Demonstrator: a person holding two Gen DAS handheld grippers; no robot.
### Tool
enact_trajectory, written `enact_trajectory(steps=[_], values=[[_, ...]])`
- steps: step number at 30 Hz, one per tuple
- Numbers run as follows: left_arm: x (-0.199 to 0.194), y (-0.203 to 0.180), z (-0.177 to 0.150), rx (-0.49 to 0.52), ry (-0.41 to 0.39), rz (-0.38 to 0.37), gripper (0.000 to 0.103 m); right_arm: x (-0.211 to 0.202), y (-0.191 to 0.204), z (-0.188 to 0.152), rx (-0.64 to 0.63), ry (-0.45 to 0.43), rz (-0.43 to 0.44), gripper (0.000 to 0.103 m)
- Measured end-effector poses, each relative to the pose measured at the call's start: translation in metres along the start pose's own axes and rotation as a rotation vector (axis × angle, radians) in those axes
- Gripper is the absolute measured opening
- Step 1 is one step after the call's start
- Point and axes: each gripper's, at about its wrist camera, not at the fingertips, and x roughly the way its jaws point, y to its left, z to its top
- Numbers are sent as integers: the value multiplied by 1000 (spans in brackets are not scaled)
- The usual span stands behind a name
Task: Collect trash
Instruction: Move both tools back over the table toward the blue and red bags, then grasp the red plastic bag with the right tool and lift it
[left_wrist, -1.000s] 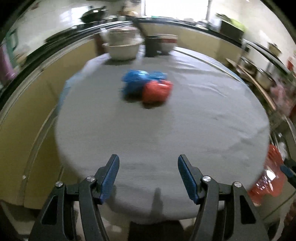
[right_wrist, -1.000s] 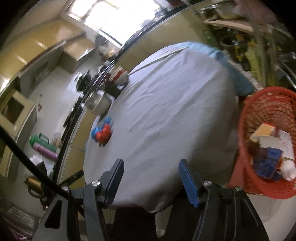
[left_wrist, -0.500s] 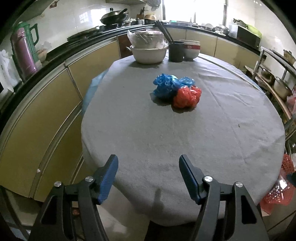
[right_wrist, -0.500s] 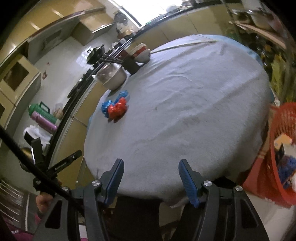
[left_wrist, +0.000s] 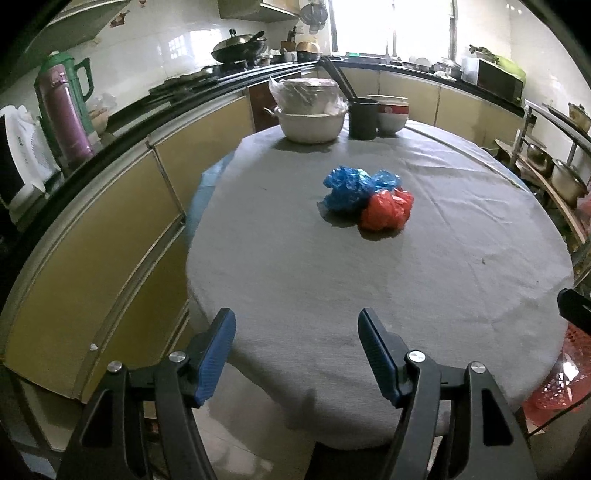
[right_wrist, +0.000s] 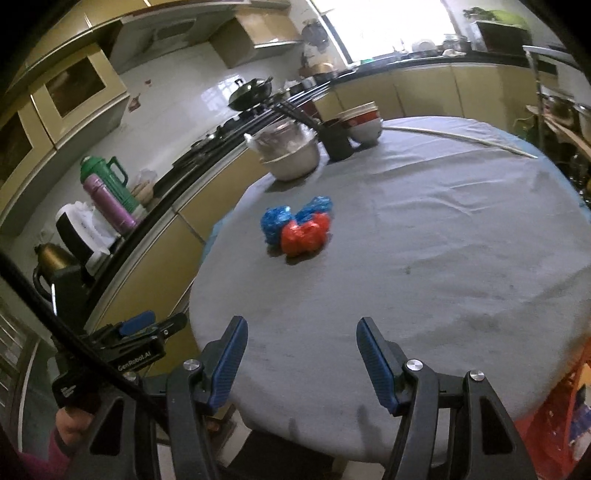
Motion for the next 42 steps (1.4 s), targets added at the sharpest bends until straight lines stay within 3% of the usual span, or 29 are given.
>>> enact_trajectory(steps=[13, 24, 33, 36, 42], values=[[19, 14, 9, -1, 11, 23, 70, 38, 15, 20, -2, 43, 22, 66], [52, 33, 13, -24, 64, 32, 70, 103, 22, 48, -5, 97, 13, 66], [75, 54, 11, -64, 110, 50, 70, 181, 23, 78, 18, 147, -37, 66], [81, 59, 9, -76, 122, 52, 70, 205, 20, 86, 34, 160, -90, 66], [88, 65, 7, -84, 136, 47, 70, 240, 5, 93, 139, 182, -141, 66]])
